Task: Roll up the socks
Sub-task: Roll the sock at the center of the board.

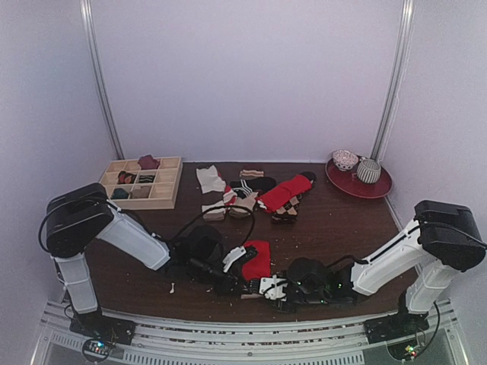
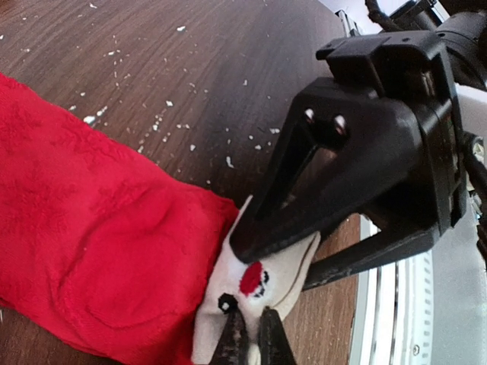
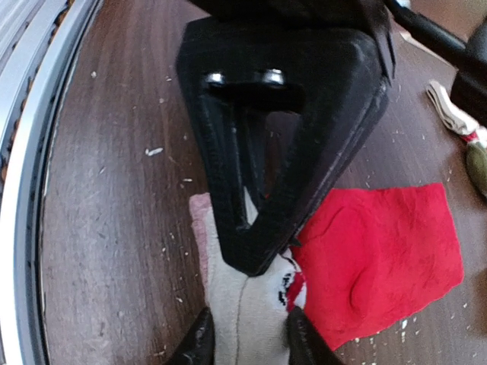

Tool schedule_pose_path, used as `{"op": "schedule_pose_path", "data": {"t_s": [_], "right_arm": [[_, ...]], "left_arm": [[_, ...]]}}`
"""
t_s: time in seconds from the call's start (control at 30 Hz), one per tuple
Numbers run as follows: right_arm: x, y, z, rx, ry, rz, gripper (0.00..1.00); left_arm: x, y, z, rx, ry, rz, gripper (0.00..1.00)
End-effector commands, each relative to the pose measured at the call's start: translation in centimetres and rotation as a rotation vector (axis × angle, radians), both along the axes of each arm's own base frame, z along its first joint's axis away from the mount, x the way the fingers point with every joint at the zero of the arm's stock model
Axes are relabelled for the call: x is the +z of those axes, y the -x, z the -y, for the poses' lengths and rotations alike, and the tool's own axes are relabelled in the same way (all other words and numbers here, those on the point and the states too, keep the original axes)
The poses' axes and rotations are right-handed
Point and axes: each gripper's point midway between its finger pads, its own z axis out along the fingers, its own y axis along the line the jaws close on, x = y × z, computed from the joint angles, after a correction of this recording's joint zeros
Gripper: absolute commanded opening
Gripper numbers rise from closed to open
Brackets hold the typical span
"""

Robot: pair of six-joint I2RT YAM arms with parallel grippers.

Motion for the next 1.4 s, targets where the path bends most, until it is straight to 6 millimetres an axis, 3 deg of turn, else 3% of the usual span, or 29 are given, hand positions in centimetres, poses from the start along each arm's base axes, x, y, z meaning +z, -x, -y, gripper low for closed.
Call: {"op": "schedule_pose_path", "data": {"t_s": [0.0,0.1,0.17,0.3,0.43,0.63,0.73,1.07,1.37], "right_arm": [[-3.0,-0.5,1.4,-0.112,0.085,-0.062,0.23],[-3.5,-0.4,1.9,-0.161,0.085,-0.152,0.14],[-2.8,0.2,1.5,-0.161,0.04,-0.271,0.12],[-2.0,2.6,0.7,-0.098,0.036,-0.581,0.12],[-3.5,4.1,1.8,-0.108,0.163,-0.88,0.12],[-5.3,4.8,3.1,-0.197,0.19,-1.22,0.12],[-5.9,4.8,3.3,-0.235,0.165,-1.331,0.12],[-7.0,4.6,4.1,-0.281,0.158,-1.432,0.13],[-7.5,4.0,4.4,-0.31,0.16,-1.434,0.12]], "left_arm": [[-8.0,4.3,-8.0,0.018,-0.394,-0.198,0.0],[-6.6,3.2,-7.3,0.016,-0.359,-0.118,0.03],[-4.9,2.0,-6.8,0.018,-0.323,-0.026,0.23],[-0.2,-0.7,-5.7,0.052,-0.209,0.2,0.46],[4.5,-2.5,-4.5,0.075,-0.045,0.397,0.5],[9.4,-1.2,-3.3,0.031,0.199,0.565,0.54],[9.3,-0.4,-2.5,-0.026,0.236,0.58,0.54],[4.0,1.1,-1.1,-0.122,0.139,0.481,0.54],[3.1,1.8,-0.3,-0.142,0.134,0.437,0.5]]}}
